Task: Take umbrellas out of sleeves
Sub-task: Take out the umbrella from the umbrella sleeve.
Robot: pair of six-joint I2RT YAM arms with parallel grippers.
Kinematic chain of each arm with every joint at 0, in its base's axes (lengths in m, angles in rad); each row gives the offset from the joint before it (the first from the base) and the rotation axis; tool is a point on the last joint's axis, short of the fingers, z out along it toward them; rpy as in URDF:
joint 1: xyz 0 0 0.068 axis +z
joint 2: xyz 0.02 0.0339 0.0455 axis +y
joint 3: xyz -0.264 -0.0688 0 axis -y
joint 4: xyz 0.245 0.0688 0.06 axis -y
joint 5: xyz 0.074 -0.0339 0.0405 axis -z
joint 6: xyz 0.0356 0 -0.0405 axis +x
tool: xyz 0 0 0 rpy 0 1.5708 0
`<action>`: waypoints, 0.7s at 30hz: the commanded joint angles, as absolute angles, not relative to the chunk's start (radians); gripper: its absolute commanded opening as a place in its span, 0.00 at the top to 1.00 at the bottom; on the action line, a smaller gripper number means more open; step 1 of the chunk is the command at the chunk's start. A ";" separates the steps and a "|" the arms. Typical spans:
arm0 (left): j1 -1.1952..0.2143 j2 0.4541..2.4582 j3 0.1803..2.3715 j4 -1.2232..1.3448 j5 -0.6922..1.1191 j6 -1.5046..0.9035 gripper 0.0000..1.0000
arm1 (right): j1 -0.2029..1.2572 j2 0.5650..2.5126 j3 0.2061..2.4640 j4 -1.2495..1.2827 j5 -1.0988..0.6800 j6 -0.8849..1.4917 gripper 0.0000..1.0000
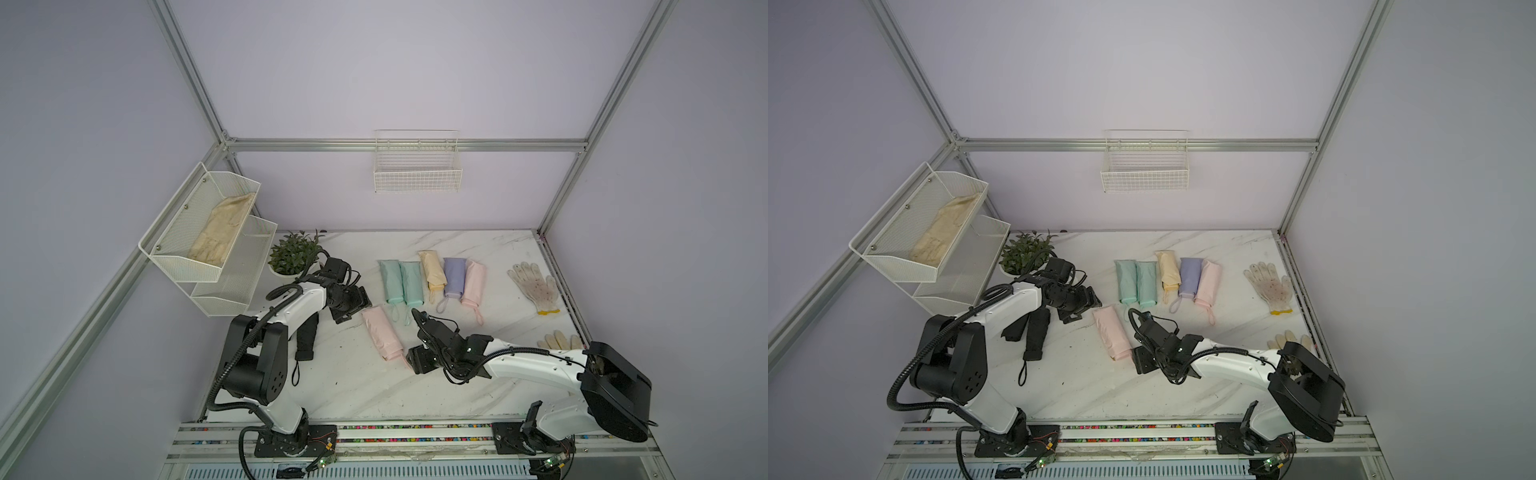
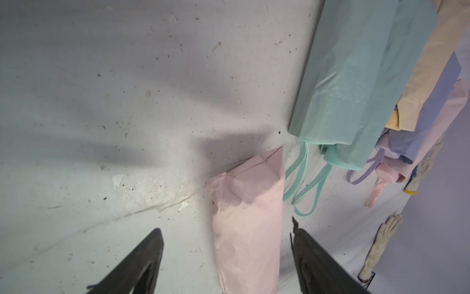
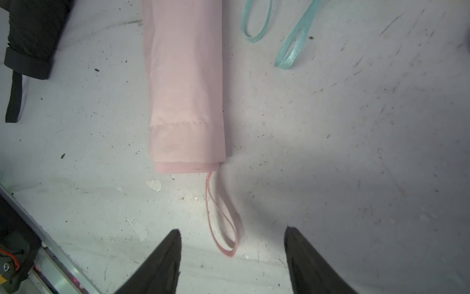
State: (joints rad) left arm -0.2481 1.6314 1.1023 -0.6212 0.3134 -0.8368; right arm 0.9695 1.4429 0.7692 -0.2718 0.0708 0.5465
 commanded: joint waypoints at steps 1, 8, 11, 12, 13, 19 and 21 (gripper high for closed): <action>-0.234 1.582 1.068 -0.563 0.368 -1.069 0.20 | 0.969 1.433 0.773 -0.231 0.059 0.561 0.33; -0.233 1.647 1.109 -0.553 0.392 -1.235 0.25 | 0.969 1.416 0.765 -0.225 0.057 0.574 0.33; -0.233 1.672 1.143 -0.624 0.335 -1.265 0.28 | 0.969 1.404 0.765 -0.231 0.066 0.575 0.33; -0.232 1.675 1.146 -0.642 0.322 -1.277 0.28 | 0.969 1.397 0.764 -0.234 0.069 0.576 0.33; -0.233 1.677 1.147 -0.653 0.313 -1.285 0.28 | 0.970 1.390 0.760 -0.235 0.074 0.576 0.33; -0.235 1.721 1.173 -0.665 0.314 -1.276 0.28 | 0.970 1.389 0.736 -0.218 0.094 0.572 0.33; -0.234 1.746 1.193 -0.673 0.311 -1.270 0.28 | 0.969 1.400 0.740 -0.218 0.094 0.571 0.33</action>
State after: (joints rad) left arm -0.2375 1.7195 1.1236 -0.6540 0.3317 -1.2495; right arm 0.9695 1.3937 0.7471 -0.2440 0.0738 0.5640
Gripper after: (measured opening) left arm 0.719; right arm 0.669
